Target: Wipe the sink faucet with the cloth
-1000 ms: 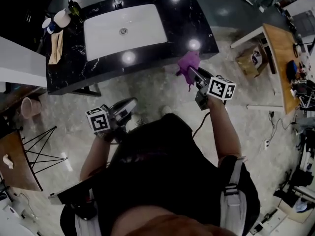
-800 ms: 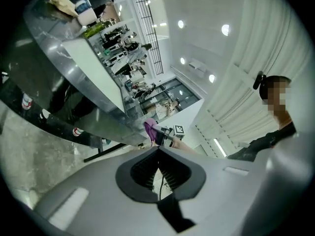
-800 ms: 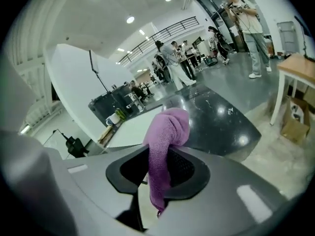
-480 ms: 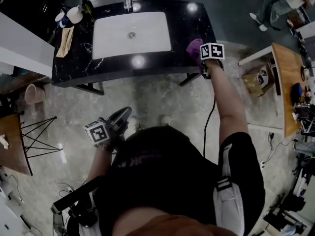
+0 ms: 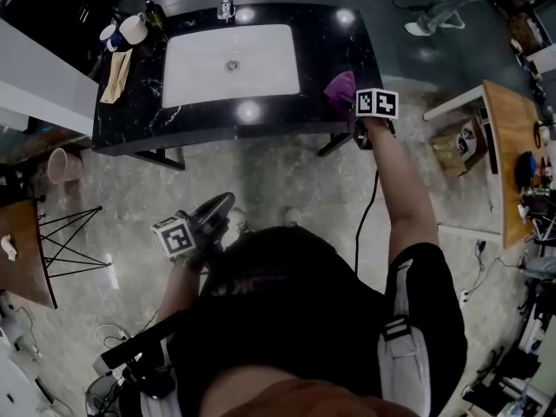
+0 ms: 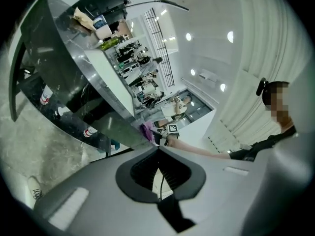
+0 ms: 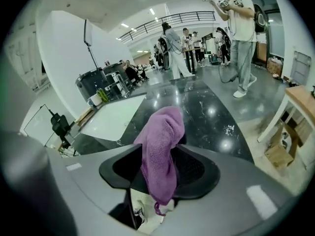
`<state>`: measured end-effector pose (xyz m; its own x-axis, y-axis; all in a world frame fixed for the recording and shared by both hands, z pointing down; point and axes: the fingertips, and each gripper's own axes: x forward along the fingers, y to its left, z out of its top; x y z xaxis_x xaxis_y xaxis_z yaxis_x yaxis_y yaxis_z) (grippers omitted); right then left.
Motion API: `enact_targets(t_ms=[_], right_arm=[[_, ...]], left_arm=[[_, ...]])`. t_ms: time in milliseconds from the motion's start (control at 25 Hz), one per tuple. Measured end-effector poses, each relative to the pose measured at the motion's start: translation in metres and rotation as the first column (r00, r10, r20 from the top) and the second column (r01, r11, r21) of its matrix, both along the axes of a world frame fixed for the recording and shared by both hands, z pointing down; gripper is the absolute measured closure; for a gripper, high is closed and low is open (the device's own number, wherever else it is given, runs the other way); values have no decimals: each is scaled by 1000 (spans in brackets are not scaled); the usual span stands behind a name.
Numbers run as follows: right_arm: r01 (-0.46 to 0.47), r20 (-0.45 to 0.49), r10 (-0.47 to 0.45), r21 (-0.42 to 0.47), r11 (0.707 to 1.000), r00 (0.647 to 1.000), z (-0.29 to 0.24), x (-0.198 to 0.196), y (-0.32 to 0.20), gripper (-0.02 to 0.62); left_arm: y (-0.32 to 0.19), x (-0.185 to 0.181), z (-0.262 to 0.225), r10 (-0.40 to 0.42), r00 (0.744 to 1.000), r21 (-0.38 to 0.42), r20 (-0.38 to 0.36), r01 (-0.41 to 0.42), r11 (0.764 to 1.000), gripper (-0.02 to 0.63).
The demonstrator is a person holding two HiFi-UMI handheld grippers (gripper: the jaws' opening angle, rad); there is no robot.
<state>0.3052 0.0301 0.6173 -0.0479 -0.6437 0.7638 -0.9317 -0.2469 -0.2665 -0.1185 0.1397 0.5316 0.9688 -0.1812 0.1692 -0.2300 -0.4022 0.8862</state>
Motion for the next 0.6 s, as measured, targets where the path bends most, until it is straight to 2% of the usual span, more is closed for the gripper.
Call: enact_targets(t_ms=[80, 160, 200, 240, 320, 440, 600], right_arm=[[2, -6, -1, 82, 997, 1000, -23, 0, 10, 351], [-17, -23, 22, 200, 980, 999, -58, 2, 24, 399], [-22, -21, 29, 269, 963, 999, -79, -1, 32, 509], [-17, -5, 19, 337, 942, 1000, -99, -8, 40, 583], [15, 49, -41, 446, 895, 998, -132, -37, 55, 584], [38, 144, -136, 538, 842, 980, -158, -98, 80, 584], [71, 249, -255, 571, 818, 934, -155, -195, 117, 584]], left_arm=[[0, 10, -2, 30, 1000, 13, -3, -30, 999, 606], [0, 19, -4, 55, 998, 19, -5, -55, 998, 606], [-1, 24, -5, 66, 998, 22, -7, -66, 998, 606], [-1, 29, -6, 79, 997, 26, -12, -78, 997, 606], [-2, 38, -8, 105, 994, 37, -30, -104, 994, 606], [-4, 52, -14, 147, 989, 68, -36, -144, 987, 606], [-3, 68, -24, 189, 982, 134, -21, -185, 974, 606]])
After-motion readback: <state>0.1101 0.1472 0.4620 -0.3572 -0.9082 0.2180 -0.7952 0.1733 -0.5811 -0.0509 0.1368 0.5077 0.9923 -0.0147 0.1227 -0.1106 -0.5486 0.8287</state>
